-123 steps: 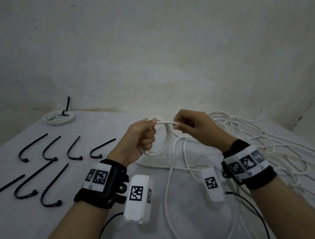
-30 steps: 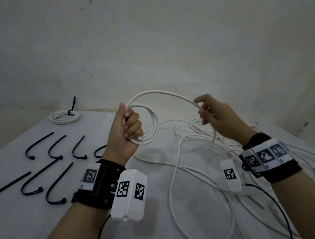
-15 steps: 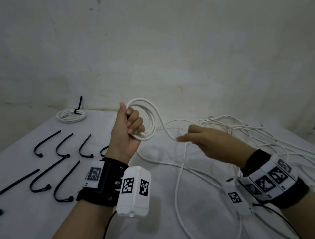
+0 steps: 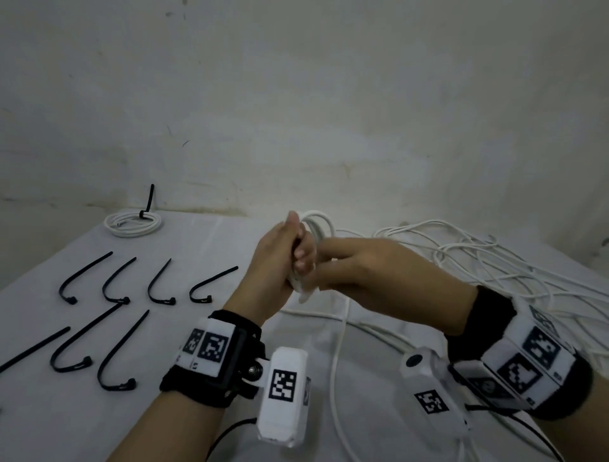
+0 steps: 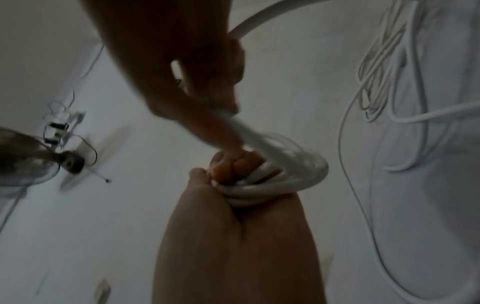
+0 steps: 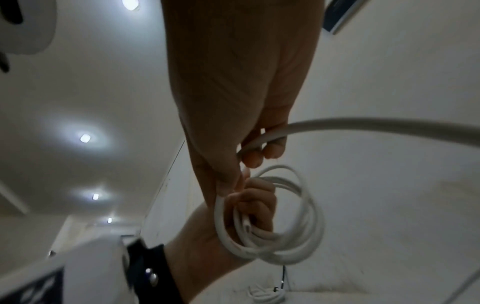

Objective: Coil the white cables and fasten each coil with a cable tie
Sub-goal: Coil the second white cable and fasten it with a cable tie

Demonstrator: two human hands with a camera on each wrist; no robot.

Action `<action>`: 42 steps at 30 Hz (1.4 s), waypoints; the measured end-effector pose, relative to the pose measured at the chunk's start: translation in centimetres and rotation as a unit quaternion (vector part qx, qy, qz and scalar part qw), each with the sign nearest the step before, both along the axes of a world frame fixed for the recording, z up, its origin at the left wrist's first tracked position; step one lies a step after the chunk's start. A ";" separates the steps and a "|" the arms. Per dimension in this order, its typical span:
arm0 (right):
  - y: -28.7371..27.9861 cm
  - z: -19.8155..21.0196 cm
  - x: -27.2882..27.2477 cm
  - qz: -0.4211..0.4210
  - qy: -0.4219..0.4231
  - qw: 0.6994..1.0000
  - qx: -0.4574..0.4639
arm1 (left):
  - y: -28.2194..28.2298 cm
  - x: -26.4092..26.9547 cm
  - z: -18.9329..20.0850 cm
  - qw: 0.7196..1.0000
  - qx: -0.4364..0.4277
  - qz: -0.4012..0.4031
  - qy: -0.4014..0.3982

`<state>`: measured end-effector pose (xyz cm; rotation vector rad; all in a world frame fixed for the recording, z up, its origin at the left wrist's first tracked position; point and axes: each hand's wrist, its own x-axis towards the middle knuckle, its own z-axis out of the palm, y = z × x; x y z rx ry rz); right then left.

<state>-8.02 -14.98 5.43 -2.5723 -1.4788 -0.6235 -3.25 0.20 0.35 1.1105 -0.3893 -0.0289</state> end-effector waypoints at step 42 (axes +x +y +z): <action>0.2 -1.8 4.5 -0.037 0.285 0.880 0.378 | 0.5 -1.2 1.2 0.989 -0.041 -0.095 0.104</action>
